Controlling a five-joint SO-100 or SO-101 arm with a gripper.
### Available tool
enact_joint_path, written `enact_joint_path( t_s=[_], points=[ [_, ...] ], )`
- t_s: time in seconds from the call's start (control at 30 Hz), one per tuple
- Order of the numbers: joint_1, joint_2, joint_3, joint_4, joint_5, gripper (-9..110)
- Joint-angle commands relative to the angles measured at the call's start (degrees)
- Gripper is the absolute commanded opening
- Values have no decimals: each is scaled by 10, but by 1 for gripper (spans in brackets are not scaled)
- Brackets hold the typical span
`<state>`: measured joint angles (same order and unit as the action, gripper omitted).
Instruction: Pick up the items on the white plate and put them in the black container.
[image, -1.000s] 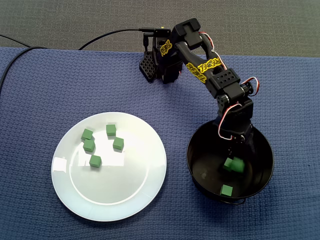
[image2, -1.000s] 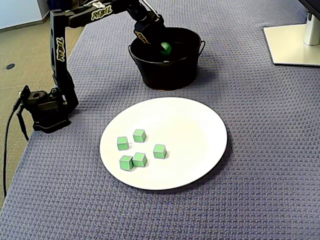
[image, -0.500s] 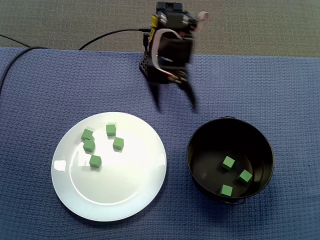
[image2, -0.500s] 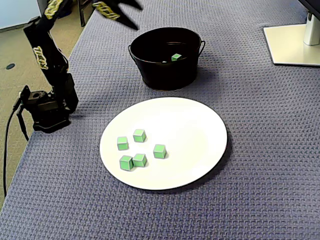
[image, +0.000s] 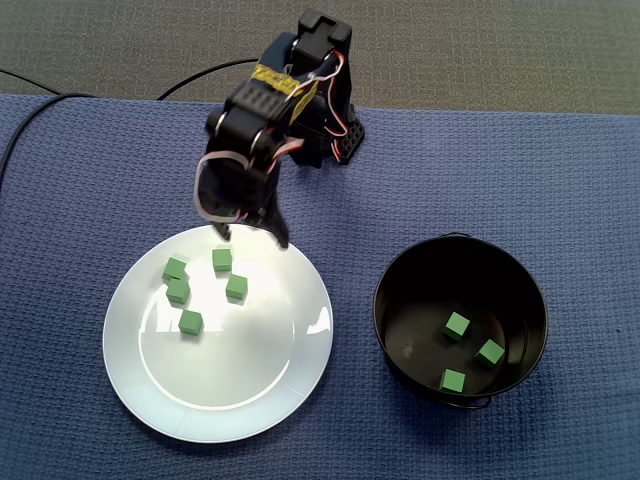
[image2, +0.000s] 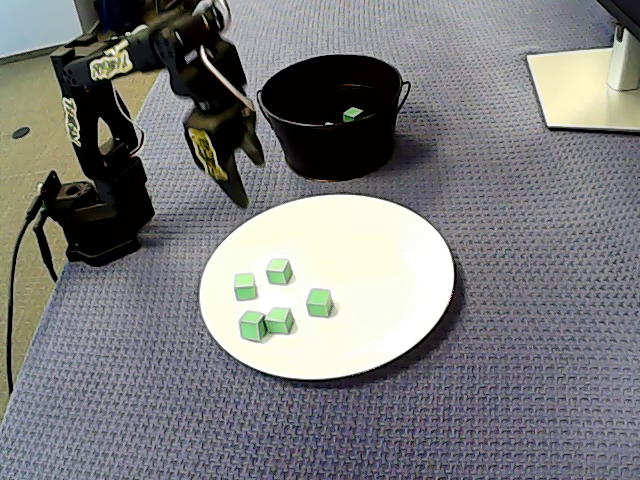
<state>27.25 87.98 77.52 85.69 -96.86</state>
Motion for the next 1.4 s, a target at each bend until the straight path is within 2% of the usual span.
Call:
enact_joint_path(
  t_s=[0.0, 0.47, 0.97, 1.2, 1.37],
  points=[
    [18, -20, 34, -75, 31, 30],
    [43, -123, 85, -179, 53, 31],
    [25, -120, 199, -307, 76, 30],
    [21, -115, 220, -338, 76, 22],
    [16, -109, 236, -362, 88, 3]
  ],
)
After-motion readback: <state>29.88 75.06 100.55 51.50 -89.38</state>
